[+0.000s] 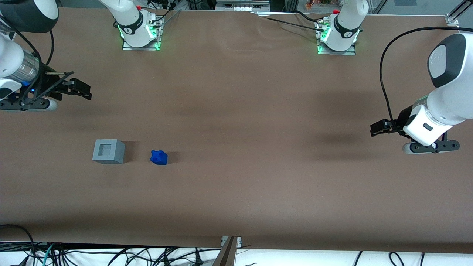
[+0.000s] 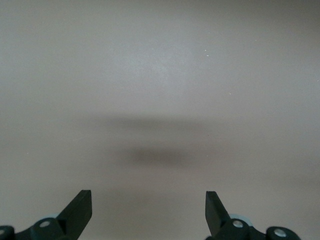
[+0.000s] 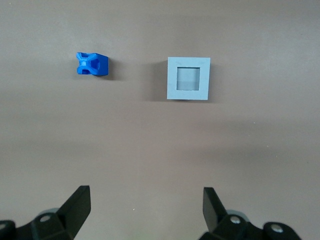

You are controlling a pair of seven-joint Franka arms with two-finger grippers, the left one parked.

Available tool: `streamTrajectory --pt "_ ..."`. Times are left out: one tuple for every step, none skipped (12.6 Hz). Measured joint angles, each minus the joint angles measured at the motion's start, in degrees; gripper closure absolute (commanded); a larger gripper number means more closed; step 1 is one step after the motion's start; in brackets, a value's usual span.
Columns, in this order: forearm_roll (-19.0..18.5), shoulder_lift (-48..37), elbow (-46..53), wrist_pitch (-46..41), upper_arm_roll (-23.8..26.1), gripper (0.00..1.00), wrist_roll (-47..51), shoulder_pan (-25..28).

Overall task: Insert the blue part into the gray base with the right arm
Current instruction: 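Move the open right gripper over the blue part and lower it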

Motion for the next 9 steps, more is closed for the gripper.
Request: streamTrajectory --pt "0.0 0.7 0.2 0.0 0.0 0.01 0.0 0.1" --pt "0.0 1.8 0.3 0.0 0.0 0.01 0.0 0.3" --pt "0.0 2.8 0.5 0.1 0.0 0.01 0.0 0.6" --pt "0.0 4.1 0.5 0.5 0.0 0.01 0.1 1.2" --pt "0.0 5.7 0.6 2.0 0.0 0.01 0.9 1.9" --pt "0.0 7.7 0.6 5.2 0.1 0.01 2.4 2.9" --pt "0.0 10.3 0.6 8.9 0.1 0.01 3.8 3.9" --pt "0.0 12.8 0.6 12.3 0.1 0.01 4.8 4.7" --pt "0.0 15.4 0.6 15.7 0.1 0.01 6.0 5.4"
